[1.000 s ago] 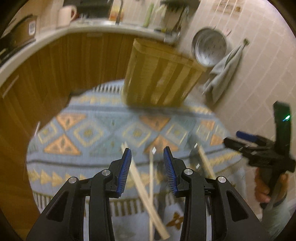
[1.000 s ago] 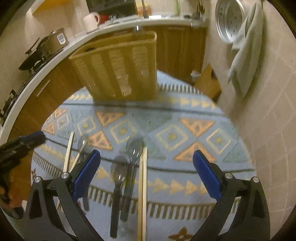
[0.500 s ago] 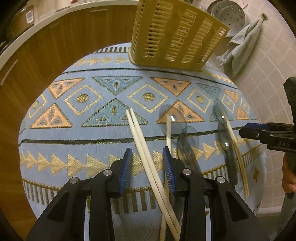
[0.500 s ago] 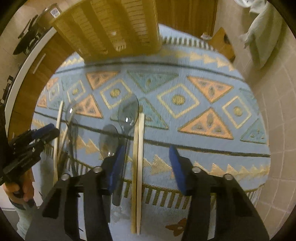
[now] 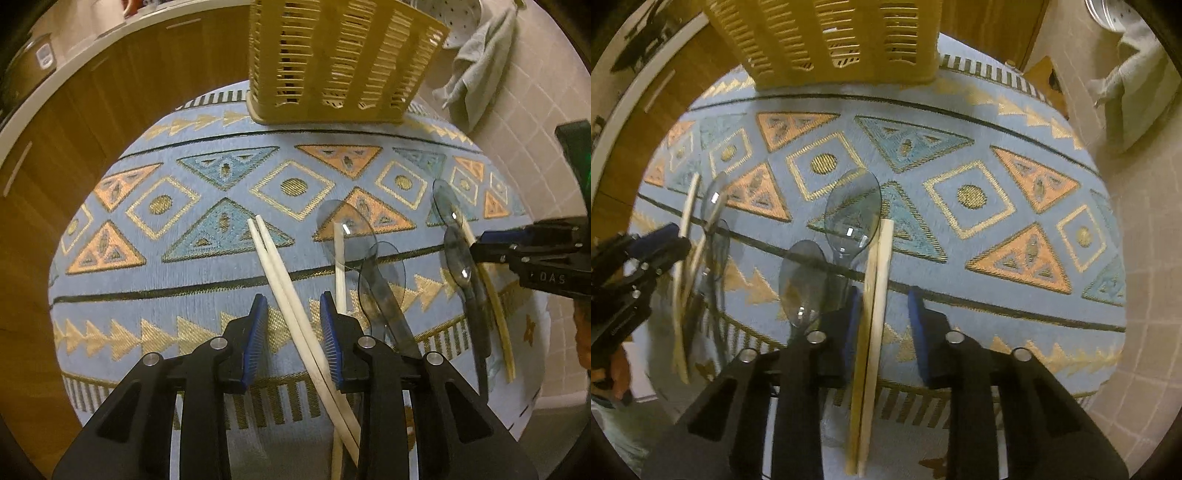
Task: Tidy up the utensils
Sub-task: 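Close the left tool on the chopsticks while the right tool closes on the wooden stick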
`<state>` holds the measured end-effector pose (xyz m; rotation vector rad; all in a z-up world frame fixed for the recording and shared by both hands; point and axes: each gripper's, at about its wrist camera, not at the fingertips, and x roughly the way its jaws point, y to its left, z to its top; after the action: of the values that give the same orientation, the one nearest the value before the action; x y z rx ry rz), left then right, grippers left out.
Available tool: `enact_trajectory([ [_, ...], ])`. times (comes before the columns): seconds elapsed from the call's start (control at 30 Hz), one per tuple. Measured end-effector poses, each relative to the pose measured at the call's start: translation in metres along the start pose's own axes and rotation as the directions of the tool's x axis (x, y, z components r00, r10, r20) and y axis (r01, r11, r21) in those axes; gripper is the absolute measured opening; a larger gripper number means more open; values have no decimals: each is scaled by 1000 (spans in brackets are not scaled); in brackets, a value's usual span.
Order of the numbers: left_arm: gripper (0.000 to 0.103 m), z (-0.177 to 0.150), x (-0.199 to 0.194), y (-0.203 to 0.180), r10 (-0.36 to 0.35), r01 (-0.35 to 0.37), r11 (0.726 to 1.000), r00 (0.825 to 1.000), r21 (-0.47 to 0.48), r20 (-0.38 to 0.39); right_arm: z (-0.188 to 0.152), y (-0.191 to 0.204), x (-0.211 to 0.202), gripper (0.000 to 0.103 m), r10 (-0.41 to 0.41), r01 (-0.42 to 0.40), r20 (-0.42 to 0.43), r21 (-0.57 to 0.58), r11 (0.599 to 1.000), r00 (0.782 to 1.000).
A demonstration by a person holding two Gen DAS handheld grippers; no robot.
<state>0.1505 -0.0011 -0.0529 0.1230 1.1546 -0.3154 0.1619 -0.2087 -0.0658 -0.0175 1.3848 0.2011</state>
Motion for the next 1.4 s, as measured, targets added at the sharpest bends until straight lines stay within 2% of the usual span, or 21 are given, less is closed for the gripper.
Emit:
enact_trajectory([
  [0.1, 27, 2, 1, -6, 37, -36, 998, 999, 46, -18, 2, 6, 1, 13, -33, 33, -5, -15, 999, 999],
  [0.2, 17, -1, 3, -13, 112, -109, 988, 994, 109, -15, 1, 10, 2, 12, -34, 34, -8, -18, 999, 999],
  [0.23, 16, -1, 2, -14, 113, -111, 987, 994, 119, -12, 1, 11, 2, 12, -32, 32, -8, -21, 999, 999],
  [0.4, 9, -3, 1, -7, 90, -88, 986, 996, 141, -7, 1, 2, -1, 8, -11, 11, -15, -27, 1000, 1000],
  [0.5, 9, -3, 0, 3, 67, -64, 991, 998, 118, -14, 2, -7, -1, 8, -8, 8, -20, -23, 1000, 1000],
  [0.6, 9, -2, 0, 10, 79, -77, 992, 997, 104, -15, 2, -12, 0, 9, -1, 1, -27, -26, 1000, 1000],
  [0.87, 14, 1, 3, 6, 66, -59, 991, 996, 122, -53, 7, -12, 3, 13, 20, -23, -80, -34, 999, 997],
  [0.97, 22, 5, 5, 2, 62, -50, 987, 995, 151, -77, 7, -8, 3, 14, 14, -18, -93, -46, 999, 996],
  [1.1, 19, 7, 9, -7, 100, -80, 977, 991, 197, -93, 5, -5, 3, 13, -12, 8, -83, -51, 999, 996],
  [1.17, 10, 6, 9, -11, 112, -91, 974, 990, 208, -87, 0, 2, 1, 11, -32, 27, -69, -69, 997, 997],
  [1.27, 9, 4, 8, -14, 115, -100, 975, 991, 197, -64, -5, 6, 0, 10, -33, 29, -46, -78, 997, 998],
  [1.33, 9, 3, 6, -9, 83, -76, 985, 996, 158, -37, -9, 6, -5, 7, -16, 14, -26, -76, 997, 1000],
  [1.37, 9, 2, 4, -6, 69, -65, 987, 997, 149, -19, -11, 4, -10, 0, 20, -21, -4, -71, 997, 1000],
  [1.4, 9, 1, 2, -4, 56, -56, 989, 998, 139, -2, -13, 1, -13, 0, 42, -42, 5, -70, 997, 999],
])
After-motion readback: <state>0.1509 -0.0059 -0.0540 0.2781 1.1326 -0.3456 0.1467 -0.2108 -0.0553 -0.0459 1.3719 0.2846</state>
